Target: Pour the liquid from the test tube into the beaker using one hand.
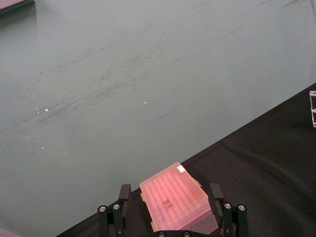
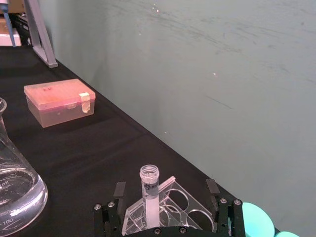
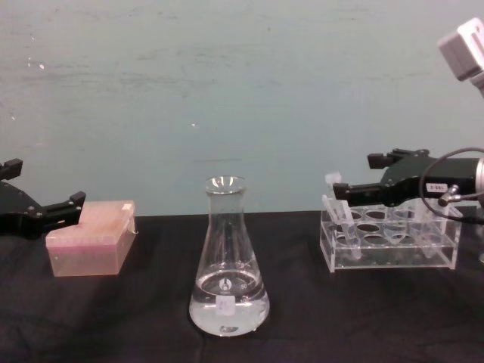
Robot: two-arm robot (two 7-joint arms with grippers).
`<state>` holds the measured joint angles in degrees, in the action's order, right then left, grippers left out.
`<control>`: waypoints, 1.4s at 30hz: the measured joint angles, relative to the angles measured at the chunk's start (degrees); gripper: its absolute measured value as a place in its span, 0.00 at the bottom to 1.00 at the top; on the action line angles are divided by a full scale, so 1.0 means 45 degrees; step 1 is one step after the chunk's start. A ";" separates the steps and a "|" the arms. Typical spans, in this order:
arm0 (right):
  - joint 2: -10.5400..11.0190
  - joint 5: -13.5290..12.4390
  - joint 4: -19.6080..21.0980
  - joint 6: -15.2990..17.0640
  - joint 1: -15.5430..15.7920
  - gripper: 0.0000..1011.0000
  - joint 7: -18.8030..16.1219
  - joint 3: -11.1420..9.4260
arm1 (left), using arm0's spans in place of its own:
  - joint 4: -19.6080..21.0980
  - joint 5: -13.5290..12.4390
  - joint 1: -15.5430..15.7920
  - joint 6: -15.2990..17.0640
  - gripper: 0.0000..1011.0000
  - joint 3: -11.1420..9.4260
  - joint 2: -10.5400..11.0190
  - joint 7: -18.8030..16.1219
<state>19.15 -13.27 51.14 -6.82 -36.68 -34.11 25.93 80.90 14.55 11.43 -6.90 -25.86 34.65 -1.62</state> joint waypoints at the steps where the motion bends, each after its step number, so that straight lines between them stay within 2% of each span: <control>1: -0.0027 0.0020 -0.0059 -0.0012 -0.0043 0.99 -0.0038 0.0018 | -0.0001 0.0000 0.0001 0.0000 0.99 0.0000 0.0000 0.0000; 19: -0.0595 0.0293 -0.1480 -0.0248 -0.0782 0.99 -0.0537 0.0222 | 0.0000 0.0000 0.0000 0.0000 0.99 0.0000 0.0000 0.0001; 42: -0.0980 0.0544 -0.2388 -0.0402 -0.1180 0.99 -0.0735 0.0249 | 0.0000 0.0000 0.0001 0.0000 0.99 0.0001 0.0000 0.0001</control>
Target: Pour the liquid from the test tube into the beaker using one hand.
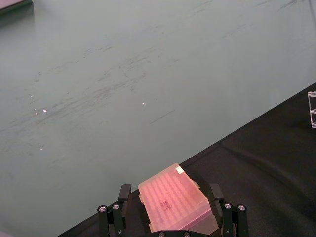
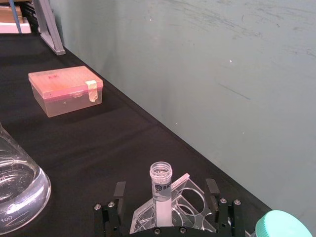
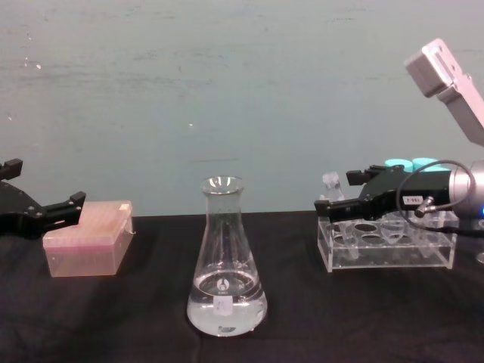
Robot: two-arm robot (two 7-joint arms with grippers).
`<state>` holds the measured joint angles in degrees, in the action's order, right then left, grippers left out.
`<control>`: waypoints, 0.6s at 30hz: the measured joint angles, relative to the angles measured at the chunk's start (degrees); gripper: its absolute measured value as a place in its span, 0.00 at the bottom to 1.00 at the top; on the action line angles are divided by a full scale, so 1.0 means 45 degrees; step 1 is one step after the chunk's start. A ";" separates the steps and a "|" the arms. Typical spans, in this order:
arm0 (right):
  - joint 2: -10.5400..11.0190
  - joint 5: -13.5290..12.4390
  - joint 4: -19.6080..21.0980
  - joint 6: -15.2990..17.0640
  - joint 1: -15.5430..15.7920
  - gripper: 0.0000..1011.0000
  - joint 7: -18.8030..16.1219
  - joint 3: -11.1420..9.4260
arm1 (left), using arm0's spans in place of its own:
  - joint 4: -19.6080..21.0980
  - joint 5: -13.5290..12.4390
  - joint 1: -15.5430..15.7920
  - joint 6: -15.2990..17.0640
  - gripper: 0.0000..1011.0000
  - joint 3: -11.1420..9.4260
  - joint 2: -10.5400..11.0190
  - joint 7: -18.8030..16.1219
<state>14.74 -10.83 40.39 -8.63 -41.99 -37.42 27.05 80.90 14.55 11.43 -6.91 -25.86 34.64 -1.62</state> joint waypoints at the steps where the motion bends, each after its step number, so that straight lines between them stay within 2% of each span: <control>1: -0.0006 0.0002 -0.0008 0.0000 -0.0001 0.99 0.0000 -0.0004 | 0.0000 0.0000 0.0000 0.0000 0.99 -0.0001 0.0000 0.0000; 18: -0.0002 0.0010 0.0011 -0.0010 0.0031 0.98 0.0047 -0.0033 | 0.0000 0.0000 0.0000 0.0000 0.99 0.0000 0.0001 0.0001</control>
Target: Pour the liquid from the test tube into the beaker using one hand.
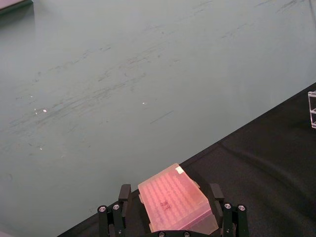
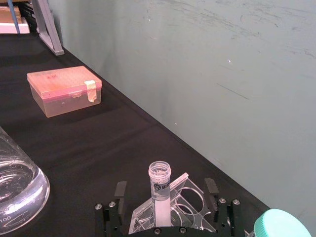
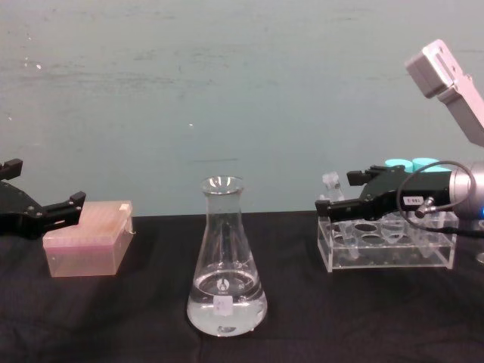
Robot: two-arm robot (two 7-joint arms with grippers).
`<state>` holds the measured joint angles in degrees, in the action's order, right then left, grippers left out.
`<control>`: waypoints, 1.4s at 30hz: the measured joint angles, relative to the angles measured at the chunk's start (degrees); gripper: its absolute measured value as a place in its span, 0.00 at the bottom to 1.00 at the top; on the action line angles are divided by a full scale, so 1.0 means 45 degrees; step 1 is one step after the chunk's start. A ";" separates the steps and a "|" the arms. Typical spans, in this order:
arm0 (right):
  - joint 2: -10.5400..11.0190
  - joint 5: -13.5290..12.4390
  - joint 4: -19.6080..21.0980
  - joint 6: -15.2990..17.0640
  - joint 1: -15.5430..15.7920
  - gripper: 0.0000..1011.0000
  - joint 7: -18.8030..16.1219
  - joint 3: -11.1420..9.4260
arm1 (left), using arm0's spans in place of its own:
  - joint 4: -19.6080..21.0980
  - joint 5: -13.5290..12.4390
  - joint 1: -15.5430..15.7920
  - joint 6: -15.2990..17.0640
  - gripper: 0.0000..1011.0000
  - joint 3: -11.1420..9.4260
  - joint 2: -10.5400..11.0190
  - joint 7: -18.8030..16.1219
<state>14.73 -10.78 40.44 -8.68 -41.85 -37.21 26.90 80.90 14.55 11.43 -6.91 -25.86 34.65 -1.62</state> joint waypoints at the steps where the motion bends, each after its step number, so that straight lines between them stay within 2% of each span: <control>1: -0.0001 0.0000 0.0000 0.0000 -0.0002 0.98 0.0003 0.0000 | 0.0000 0.0000 -0.0001 0.0000 0.99 0.0000 -0.0001 -0.0001; 7: -0.0001 0.0000 -0.0004 0.0002 -0.0004 0.87 0.0004 0.0000 | 0.0000 0.0000 -0.0001 -0.0001 0.99 -0.0001 -0.0001 -0.0001; 14: -0.0001 0.0000 -0.0004 0.0010 -0.0004 0.63 0.0004 0.0000 | 0.0000 0.0001 0.0000 0.0000 0.99 0.0000 -0.0001 0.0000; 15: 0.0000 0.0000 -0.0004 0.0010 -0.0004 0.63 0.0004 0.0000 | 0.0000 0.0000 0.0000 0.0000 0.99 0.0000 -0.0001 0.0000; 18: 0.0000 0.0000 -0.0004 0.0014 -0.0004 0.53 0.0004 0.0000 | 0.0000 0.0000 0.0000 0.0000 0.99 0.0000 -0.0001 0.0000; 19: -0.0001 0.0000 -0.0004 0.0016 -0.0005 0.48 0.0003 0.0000 | 0.0000 0.0000 -0.0001 0.0000 0.99 0.0000 0.0000 -0.0001; 20: 0.0000 0.0000 -0.0005 0.0017 -0.0004 0.48 0.0004 0.0000 | 0.0000 0.0000 -0.0001 0.0000 0.99 0.0000 -0.0001 0.0000; 22: 0.0000 0.0000 -0.0004 0.0020 -0.0004 0.42 0.0004 0.0000 | 0.0000 0.0000 0.0000 0.0000 0.99 0.0000 -0.0001 0.0000; 23: 0.0000 -0.0001 -0.0004 0.0020 -0.0004 0.35 0.0004 0.0000 | 0.0000 0.0000 0.0000 0.0000 0.99 0.0000 0.0000 -0.0001; 27: -0.0001 -0.0004 -0.0005 0.0022 -0.0004 0.23 0.0003 0.0000 | 0.0000 0.0000 -0.0001 0.0000 0.99 0.0000 -0.0001 0.0000; 30: 0.0000 -0.0007 -0.0004 0.0023 -0.0004 0.19 0.0002 0.0000 | 0.0000 0.0000 0.0000 0.0000 0.99 0.0000 0.0000 0.0000; 42: 0.0000 -0.0013 -0.0005 0.0023 -0.0004 0.19 0.0003 0.0000 | 0.0000 0.0000 0.0000 0.0000 0.99 0.0000 -0.0001 0.0000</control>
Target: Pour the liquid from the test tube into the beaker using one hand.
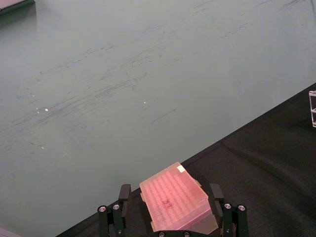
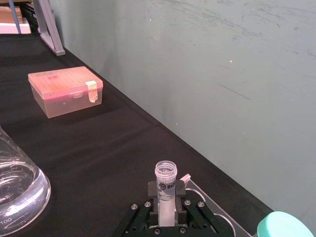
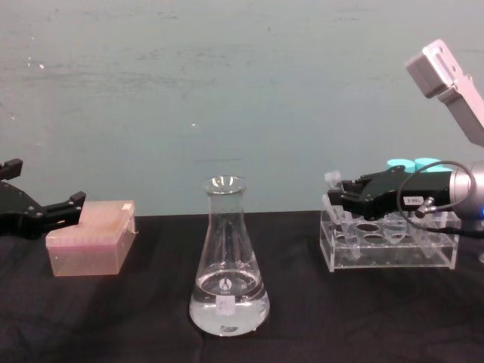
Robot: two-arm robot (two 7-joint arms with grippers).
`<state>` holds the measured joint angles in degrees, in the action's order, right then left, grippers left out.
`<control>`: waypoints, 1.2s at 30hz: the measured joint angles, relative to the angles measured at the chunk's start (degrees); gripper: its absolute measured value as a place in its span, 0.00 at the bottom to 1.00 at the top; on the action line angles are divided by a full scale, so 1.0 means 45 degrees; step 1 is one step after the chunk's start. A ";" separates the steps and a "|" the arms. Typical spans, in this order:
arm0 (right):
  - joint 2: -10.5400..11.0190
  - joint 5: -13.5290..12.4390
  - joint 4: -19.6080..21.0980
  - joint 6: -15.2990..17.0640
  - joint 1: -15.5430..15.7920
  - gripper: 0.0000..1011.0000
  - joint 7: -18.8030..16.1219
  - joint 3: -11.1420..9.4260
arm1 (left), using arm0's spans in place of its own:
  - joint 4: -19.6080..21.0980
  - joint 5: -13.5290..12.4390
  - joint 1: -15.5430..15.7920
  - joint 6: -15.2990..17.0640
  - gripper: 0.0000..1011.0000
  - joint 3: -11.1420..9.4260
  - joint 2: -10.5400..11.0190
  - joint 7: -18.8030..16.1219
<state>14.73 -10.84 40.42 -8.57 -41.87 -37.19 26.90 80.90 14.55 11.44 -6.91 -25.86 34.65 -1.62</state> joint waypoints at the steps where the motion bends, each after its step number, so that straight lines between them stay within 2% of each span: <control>1: 0.0000 0.0000 0.0000 0.0000 0.0000 0.19 0.0000 0.0000 | -0.0001 0.0000 -0.0001 0.0000 0.99 0.0000 0.0001 0.0000; 6: 0.0016 0.0000 0.0065 0.0000 0.0016 0.19 0.0000 -0.0004 | -0.0001 0.0000 -0.0001 0.0001 0.99 0.0000 0.0001 0.0000; 15: 0.0352 -0.0203 0.1413 0.0239 0.0480 0.19 0.0048 -0.0212 | 0.0000 0.0000 -0.0001 0.0000 0.99 0.0000 0.0001 0.0000; 36: 0.0650 -0.0678 0.3136 0.0330 0.0680 0.19 0.0212 -0.0348 | -0.0001 0.0000 -0.0001 0.0000 0.99 0.0000 0.0000 0.0000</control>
<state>17.66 -13.89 54.53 -7.09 -38.81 -36.24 25.34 80.90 14.55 11.43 -6.90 -25.86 34.65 -1.62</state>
